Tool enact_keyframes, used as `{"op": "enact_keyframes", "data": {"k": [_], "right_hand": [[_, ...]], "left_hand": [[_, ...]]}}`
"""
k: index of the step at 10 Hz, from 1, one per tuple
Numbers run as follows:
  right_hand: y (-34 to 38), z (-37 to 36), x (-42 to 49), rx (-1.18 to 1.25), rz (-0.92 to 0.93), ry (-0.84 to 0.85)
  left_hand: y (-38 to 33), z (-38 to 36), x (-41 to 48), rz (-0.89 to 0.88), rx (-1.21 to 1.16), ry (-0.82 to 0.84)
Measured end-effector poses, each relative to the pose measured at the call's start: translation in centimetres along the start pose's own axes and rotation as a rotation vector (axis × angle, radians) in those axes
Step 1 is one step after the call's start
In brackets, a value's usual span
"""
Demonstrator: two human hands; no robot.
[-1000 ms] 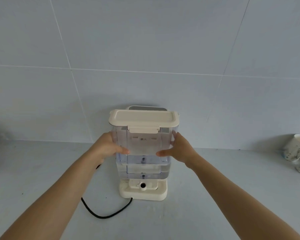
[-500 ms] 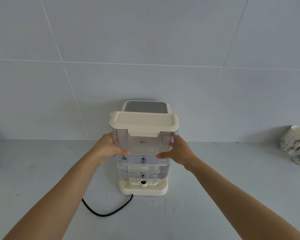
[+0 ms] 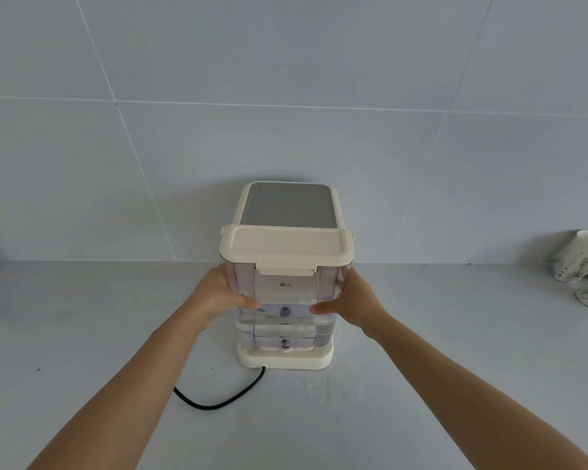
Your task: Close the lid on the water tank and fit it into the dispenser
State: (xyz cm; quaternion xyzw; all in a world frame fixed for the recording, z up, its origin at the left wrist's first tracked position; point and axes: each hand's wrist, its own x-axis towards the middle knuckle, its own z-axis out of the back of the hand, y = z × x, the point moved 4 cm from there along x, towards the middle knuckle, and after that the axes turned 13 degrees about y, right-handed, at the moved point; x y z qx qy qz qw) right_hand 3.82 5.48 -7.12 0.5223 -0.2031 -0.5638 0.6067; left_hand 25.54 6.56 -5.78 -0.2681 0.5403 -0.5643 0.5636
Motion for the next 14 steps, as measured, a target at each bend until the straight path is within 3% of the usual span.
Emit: {"op": "enact_keyframes", "data": {"k": [9,13,14], "right_hand": [[-1.8,-0.9,0.5,0.01,-0.043,-0.019],[-1.4,-0.5,-0.5,-0.096,0.002,0.068],[-0.5,0.3,-1.3,-0.196,0.069,0.067]], "left_hand": [[2.6,-0.3,0.8,-0.002,0.022,0.018],[2.0,-0.9,-0.6,-0.014,0.129,0.028],[2.1,-0.2,-1.0,-0.021,0.181,-0.053]]}}
